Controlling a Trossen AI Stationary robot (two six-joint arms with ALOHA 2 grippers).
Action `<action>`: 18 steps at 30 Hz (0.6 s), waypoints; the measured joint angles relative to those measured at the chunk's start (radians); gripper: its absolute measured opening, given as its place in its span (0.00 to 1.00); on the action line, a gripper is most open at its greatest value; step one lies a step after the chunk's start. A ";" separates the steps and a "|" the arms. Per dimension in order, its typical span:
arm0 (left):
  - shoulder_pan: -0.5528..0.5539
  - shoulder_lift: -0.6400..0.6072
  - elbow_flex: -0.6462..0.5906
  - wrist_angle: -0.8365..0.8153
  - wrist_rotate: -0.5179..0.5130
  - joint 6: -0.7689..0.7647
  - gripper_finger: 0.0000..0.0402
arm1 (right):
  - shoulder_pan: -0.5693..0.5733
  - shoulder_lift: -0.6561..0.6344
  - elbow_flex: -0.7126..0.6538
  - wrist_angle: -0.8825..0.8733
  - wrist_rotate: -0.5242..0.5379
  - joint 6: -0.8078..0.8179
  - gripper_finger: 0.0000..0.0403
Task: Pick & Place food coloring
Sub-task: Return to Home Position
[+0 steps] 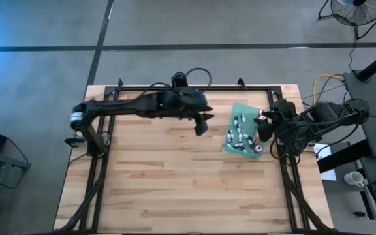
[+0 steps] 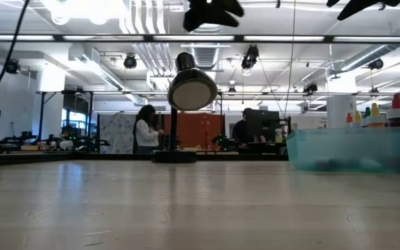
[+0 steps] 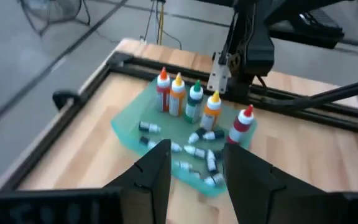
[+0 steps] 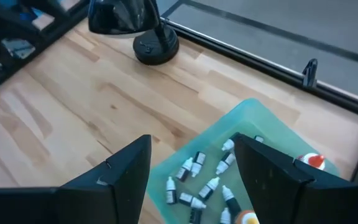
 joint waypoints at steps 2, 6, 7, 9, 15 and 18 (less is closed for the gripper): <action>0.000 -0.057 -0.072 0.009 0.000 -0.072 0.29 | 0.000 -0.009 0.000 0.002 0.001 0.014 0.56; -0.012 -0.163 -0.221 0.018 0.000 -0.218 0.29 | 0.010 -0.022 0.000 0.060 -0.008 -0.044 0.56; -0.022 -0.192 -0.262 0.031 0.000 -0.242 0.29 | 0.013 -0.022 0.000 0.092 -0.020 -0.079 0.56; -0.046 -0.245 -0.349 0.082 0.007 -0.282 0.29 | 0.014 -0.022 -0.002 0.176 -0.081 -0.170 0.56; -0.119 -0.399 -0.617 0.364 0.062 -0.377 0.29 | 0.014 -0.020 -0.066 0.505 -0.278 -0.420 0.56; -0.149 -0.463 -0.734 0.496 0.066 -0.424 0.29 | 0.013 -0.022 -0.126 0.625 -0.313 -0.466 0.56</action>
